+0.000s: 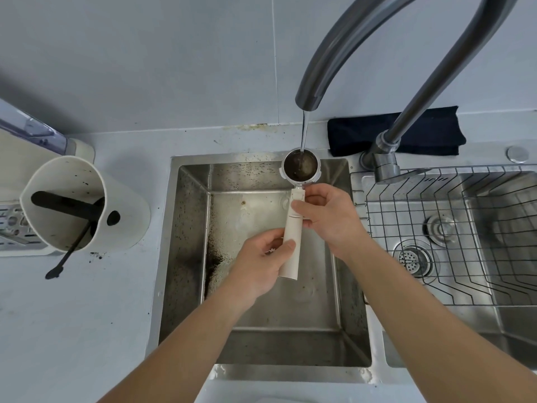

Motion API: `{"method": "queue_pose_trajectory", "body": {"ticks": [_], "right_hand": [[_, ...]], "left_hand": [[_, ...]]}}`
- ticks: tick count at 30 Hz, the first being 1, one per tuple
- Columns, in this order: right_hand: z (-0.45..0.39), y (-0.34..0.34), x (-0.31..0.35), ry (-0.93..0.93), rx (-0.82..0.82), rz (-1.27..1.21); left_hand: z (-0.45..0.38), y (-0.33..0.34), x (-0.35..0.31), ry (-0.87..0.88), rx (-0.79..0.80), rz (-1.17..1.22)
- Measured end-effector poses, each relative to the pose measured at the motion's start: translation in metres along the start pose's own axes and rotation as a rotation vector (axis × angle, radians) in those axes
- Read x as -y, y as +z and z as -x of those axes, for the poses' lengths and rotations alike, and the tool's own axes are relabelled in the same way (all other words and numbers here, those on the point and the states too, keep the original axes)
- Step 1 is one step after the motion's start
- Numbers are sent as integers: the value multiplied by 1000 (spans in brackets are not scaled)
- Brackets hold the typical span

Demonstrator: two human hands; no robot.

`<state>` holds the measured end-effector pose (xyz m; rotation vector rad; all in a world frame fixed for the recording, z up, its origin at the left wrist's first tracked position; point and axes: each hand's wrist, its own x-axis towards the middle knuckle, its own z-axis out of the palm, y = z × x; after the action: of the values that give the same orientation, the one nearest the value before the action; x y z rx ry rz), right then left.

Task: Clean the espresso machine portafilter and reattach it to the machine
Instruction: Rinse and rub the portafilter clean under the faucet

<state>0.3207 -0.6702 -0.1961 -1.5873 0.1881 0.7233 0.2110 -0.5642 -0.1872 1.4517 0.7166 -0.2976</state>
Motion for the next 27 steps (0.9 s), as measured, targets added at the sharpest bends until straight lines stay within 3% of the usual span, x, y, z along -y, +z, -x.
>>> {"method": "queue_pose_trajectory", "body": {"ticks": [13,22,27], "right_hand": [[6,-14,3,-15,-70,39],[9,-12,-2,67,-58,-35],[10,-9,-3,88,-23,-114]], "left_hand": [[10,13,-14,-62,149,239],[13,11,-25,-184,90,236],[16,7,-32,-162,44,155]]}}
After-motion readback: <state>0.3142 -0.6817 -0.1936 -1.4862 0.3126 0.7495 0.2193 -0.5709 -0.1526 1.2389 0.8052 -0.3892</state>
